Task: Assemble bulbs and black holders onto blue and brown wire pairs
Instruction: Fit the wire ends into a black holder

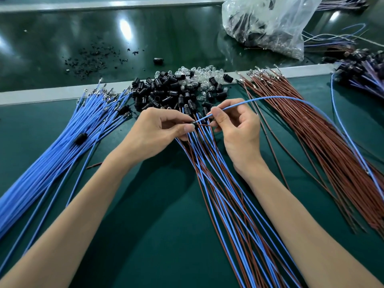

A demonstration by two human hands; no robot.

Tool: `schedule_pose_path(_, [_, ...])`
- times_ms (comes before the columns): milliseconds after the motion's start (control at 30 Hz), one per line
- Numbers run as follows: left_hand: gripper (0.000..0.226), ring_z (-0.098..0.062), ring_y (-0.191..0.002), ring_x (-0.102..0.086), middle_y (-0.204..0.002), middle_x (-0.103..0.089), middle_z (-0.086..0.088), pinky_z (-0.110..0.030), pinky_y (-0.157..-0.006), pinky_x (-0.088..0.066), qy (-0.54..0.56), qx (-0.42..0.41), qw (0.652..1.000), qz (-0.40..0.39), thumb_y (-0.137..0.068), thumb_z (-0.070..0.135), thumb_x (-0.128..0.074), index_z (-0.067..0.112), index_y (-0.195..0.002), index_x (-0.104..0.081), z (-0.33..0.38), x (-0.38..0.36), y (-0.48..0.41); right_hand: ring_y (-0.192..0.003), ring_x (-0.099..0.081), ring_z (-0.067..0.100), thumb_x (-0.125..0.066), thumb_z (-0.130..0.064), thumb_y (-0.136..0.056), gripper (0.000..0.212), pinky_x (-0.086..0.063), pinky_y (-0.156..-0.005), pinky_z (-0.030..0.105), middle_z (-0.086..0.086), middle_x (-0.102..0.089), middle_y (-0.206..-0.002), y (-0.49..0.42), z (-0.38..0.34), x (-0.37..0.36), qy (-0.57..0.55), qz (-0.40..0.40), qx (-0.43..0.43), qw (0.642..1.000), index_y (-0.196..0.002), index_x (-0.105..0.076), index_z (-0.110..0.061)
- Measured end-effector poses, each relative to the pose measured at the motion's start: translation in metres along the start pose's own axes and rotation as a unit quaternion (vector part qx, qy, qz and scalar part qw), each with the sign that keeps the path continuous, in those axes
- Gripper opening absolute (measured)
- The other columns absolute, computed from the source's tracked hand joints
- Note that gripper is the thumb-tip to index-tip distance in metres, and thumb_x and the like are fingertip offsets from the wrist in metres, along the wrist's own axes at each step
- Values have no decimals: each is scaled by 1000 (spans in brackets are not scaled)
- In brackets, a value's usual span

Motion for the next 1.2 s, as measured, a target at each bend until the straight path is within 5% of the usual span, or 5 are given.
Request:
schedule_pose_path(233, [17,-7,-72,-64,-79,-71,-3,-25,-73,-54,-34,-12,999,3,-76,9,-76,23,-84,-71,-1,0,0,-61,-60,4,-67,-9,-87,16,-51,-66,23,-11,-64,-66,0,1,-3,-6,-21,-6,1000,-79,-61,-22])
schedule_pose_path(533, [20,-28,-73,-63,-82,-71,-14,-40,-79,-53,-53,-32,998,25,-70,10,-81,11,-87,-71,3,1,1,-60,-61,5,-69,-12,-86,16,-51,-64,22,-9,-66,-67,0,1,-1,-8,-12,-8,1000,-78,-62,-23])
schedule_pose_path(800, [25,-19,-74,-63,-85,-69,-15,-38,-77,-53,-38,-48,997,44,-68,5,-82,5,-89,-68,3,1,0,-59,-63,6,-71,-12,-83,15,-51,-62,19,-3,-70,-70,-1,6,-1,-46,-18,-31,998,-75,-62,-21])
schedule_pose_path(933, [26,-11,-73,-60,-84,-68,-10,-23,-73,-52,-30,-61,996,54,-67,8,-83,9,-89,-68,4,2,0,-57,-60,4,-70,-12,-84,16,-49,-61,17,-8,-66,-62,-1,2,6,-55,15,-14,998,-76,-59,-19])
schedule_pose_path(1200, [23,-1,-70,-59,-79,-65,5,-11,-70,-46,-109,-112,985,76,-69,10,-83,13,-88,-70,12,1,2,-63,-58,3,-75,-15,-80,15,-48,-66,23,-15,-65,-68,3,0,-12,23,-69,-1,997,-73,-65,-25])
Point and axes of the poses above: each hand's wrist, its own y-axis away from the middle knuckle, its own x-axis out of the back of the hand, z = x × y, the point moved 9 cm from there along -y, towards the middle knuckle
